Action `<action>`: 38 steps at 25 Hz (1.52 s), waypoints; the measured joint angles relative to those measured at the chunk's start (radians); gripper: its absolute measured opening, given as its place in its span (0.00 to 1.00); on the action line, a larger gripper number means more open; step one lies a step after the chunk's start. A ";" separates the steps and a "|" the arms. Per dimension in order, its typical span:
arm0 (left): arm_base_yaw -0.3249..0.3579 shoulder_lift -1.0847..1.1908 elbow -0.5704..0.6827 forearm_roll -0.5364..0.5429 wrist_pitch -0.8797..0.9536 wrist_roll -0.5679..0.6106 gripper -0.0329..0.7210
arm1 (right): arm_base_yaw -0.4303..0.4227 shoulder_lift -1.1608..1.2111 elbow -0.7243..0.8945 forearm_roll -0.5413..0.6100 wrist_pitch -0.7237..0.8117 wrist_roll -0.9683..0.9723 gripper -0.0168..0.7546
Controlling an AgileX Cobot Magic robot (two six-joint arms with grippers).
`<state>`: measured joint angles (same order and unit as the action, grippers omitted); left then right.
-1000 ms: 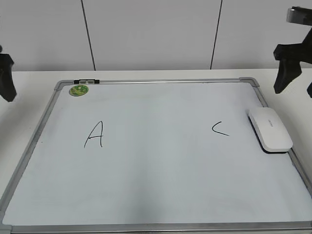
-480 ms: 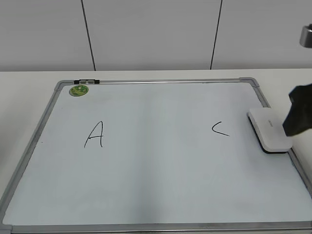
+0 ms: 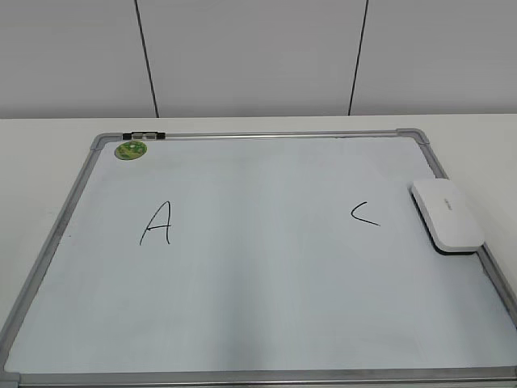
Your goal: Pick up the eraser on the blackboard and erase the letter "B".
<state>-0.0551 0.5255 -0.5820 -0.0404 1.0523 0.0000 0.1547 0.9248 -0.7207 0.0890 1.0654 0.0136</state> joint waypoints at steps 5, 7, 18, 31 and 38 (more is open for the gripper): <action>-0.030 -0.162 0.068 -0.003 0.033 0.000 0.82 | 0.000 -0.274 0.117 -0.009 0.051 -0.002 0.74; -0.037 -0.192 0.069 -0.012 0.035 0.000 0.82 | 0.000 -0.377 0.152 -0.011 0.069 -0.002 0.74; -0.091 -0.219 0.069 0.007 0.037 0.000 0.82 | 0.000 -0.683 0.234 -0.076 0.077 -0.004 0.74; -0.114 -0.219 0.069 0.040 0.037 0.000 0.82 | 0.000 -0.683 0.234 -0.081 0.073 -0.014 0.74; -0.114 -0.219 0.069 0.040 0.037 0.000 0.82 | 0.000 -0.683 0.234 -0.081 0.072 -0.019 0.74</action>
<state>-0.1693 0.3066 -0.5127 0.0000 1.0894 0.0000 0.1547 0.2416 -0.4868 0.0083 1.1374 -0.0055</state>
